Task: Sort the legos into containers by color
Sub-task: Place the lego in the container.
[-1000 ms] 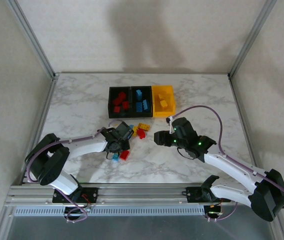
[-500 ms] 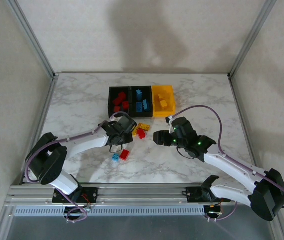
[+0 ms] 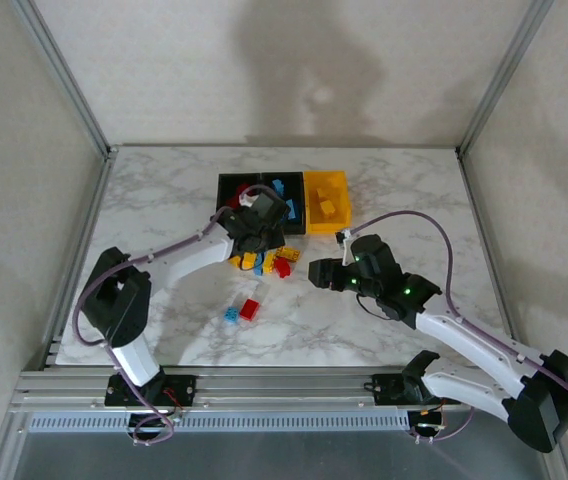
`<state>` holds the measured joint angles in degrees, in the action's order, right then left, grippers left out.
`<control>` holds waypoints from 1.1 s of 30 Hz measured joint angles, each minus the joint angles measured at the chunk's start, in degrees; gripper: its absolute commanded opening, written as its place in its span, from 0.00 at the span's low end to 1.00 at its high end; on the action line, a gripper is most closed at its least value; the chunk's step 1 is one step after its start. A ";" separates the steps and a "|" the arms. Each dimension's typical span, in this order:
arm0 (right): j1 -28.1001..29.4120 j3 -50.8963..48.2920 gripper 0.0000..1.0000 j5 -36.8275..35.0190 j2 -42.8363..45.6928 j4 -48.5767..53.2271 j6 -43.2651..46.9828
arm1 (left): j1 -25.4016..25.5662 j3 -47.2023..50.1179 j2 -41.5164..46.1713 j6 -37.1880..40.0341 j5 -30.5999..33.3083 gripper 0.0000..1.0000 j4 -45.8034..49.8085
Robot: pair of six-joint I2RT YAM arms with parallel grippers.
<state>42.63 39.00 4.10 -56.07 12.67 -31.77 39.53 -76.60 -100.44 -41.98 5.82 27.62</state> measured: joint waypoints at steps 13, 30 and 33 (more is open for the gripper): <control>-0.37 3.21 0.61 -2.19 -1.05 -0.11 -1.09 | -4.66 -20.72 -15.13 4.37 -0.02 0.25 1.68; -0.37 3.69 0.61 -5.42 3.56 1.88 -2.40 | -7.04 -47.71 -35.80 6.45 -0.02 0.31 8.20; -0.42 3.69 0.61 -5.95 4.26 2.38 -2.38 | -7.41 -48.22 -36.46 6.45 0.00 0.36 8.44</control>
<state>42.22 42.70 -1.85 -51.81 15.05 -34.15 32.12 -124.81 -136.90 -35.53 5.82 36.05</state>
